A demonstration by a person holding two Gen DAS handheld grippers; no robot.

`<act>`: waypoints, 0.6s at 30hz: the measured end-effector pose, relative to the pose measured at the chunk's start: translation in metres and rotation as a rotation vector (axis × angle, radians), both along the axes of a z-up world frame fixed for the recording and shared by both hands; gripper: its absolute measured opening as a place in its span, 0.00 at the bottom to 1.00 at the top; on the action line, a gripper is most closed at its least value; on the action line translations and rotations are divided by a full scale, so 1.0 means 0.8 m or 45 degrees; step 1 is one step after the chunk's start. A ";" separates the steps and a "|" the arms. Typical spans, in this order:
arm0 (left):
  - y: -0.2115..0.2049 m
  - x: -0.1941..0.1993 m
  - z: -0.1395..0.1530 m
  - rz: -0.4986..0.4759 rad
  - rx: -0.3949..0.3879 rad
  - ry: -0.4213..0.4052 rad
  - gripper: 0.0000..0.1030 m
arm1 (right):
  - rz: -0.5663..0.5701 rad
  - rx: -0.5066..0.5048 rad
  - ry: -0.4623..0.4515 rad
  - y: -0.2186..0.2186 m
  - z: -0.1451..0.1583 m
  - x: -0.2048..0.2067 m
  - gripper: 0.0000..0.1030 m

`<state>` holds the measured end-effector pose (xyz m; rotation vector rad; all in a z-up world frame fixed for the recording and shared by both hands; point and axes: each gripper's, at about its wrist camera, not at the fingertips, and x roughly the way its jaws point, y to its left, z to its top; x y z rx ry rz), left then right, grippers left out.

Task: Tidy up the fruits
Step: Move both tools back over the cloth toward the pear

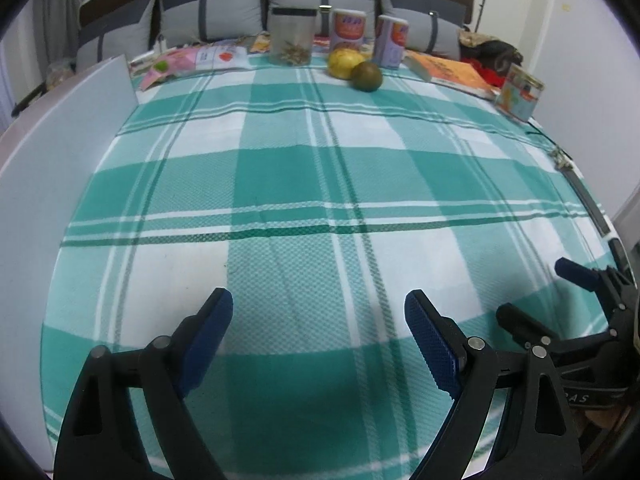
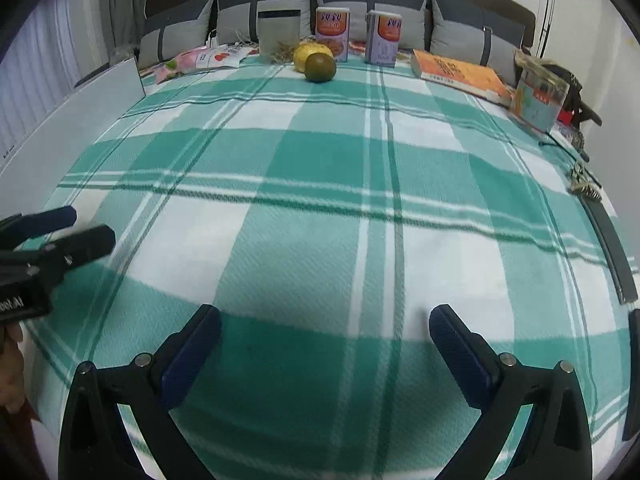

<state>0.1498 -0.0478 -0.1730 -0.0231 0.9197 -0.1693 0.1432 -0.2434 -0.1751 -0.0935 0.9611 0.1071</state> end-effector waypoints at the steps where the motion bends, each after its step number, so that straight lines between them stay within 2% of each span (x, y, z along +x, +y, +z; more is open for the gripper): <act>1: 0.002 0.002 -0.004 0.017 0.000 0.009 0.87 | -0.001 0.009 0.011 0.001 -0.004 0.001 1.00; 7: 0.008 0.008 -0.023 0.057 0.054 0.039 0.87 | -0.027 0.007 0.000 -0.001 -0.010 0.004 1.00; 10: 0.001 0.005 -0.027 0.041 0.103 0.020 0.91 | -0.033 0.014 -0.001 -0.002 -0.011 0.004 1.00; 18: -0.003 0.000 -0.031 0.032 0.128 -0.008 0.94 | -0.041 0.025 0.003 -0.002 -0.013 0.004 1.00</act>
